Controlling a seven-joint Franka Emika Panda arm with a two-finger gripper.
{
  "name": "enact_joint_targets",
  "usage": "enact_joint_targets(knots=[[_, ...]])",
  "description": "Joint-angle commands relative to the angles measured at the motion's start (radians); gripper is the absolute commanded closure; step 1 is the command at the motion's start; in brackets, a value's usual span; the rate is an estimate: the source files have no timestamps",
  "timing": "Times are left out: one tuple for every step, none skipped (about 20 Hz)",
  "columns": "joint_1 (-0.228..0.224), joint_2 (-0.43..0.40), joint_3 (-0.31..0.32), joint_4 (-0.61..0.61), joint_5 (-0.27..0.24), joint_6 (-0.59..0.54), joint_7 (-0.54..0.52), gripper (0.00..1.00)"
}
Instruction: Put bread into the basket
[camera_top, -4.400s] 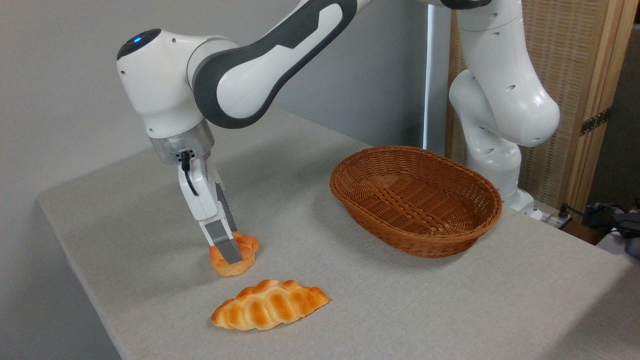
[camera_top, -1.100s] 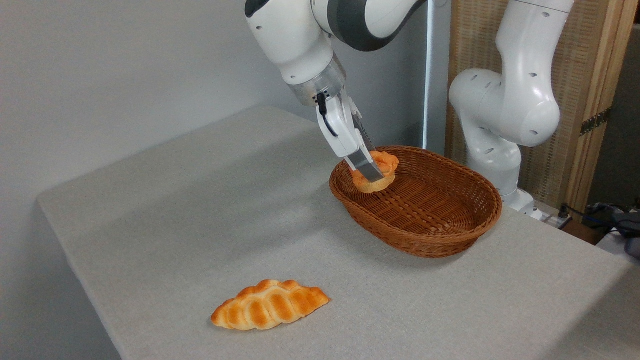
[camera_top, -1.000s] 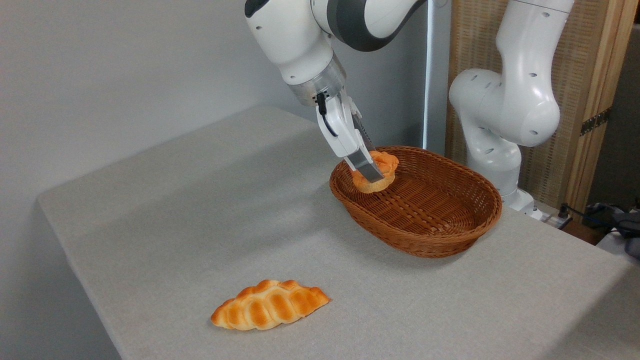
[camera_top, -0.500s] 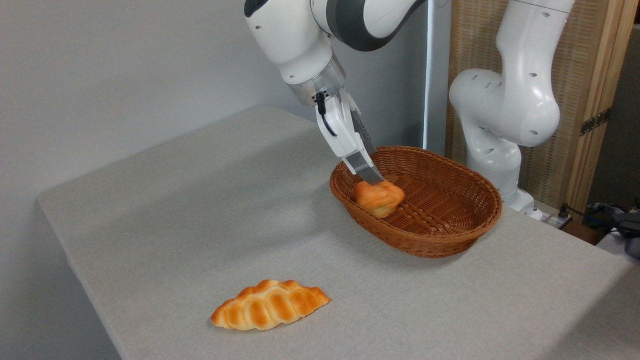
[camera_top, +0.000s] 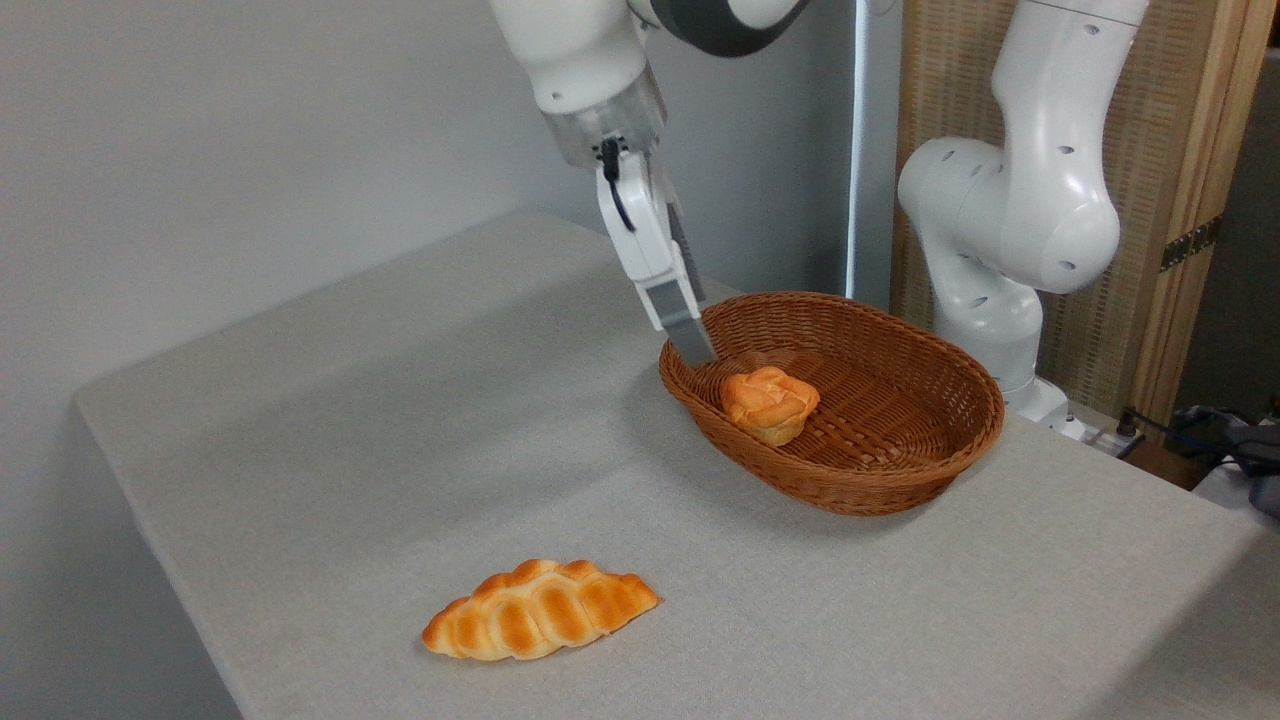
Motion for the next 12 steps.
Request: enact_joint_targets(knots=[[0.0, 0.046, 0.01, 0.073, -0.003, 0.058, -0.037, 0.0], [0.0, 0.06, 0.01, 0.096, -0.003, 0.073, -0.06, 0.0], [0.0, 0.073, 0.01, 0.114, -0.003, 0.085, -0.084, 0.0], [0.0, 0.087, 0.01, 0.131, -0.003, 0.098, -0.113, 0.0], [0.0, 0.103, 0.01, 0.145, -0.003, 0.116, -0.15, 0.0], [0.0, 0.118, 0.004, 0.156, -0.003, 0.136, -0.193, 0.0], [0.0, 0.136, -0.001, 0.17, -0.003, 0.161, -0.246, 0.0], [0.0, 0.153, -0.002, 0.185, -0.002, 0.179, -0.308, 0.0], [-0.002, 0.17, -0.002, 0.2, -0.002, 0.194, -0.363, 0.0], [-0.002, 0.192, -0.002, 0.222, -0.003, 0.202, -0.415, 0.0], [-0.002, 0.211, -0.004, 0.246, -0.002, 0.207, -0.464, 0.0], [-0.002, 0.234, -0.004, 0.274, -0.002, 0.207, -0.501, 0.0]])
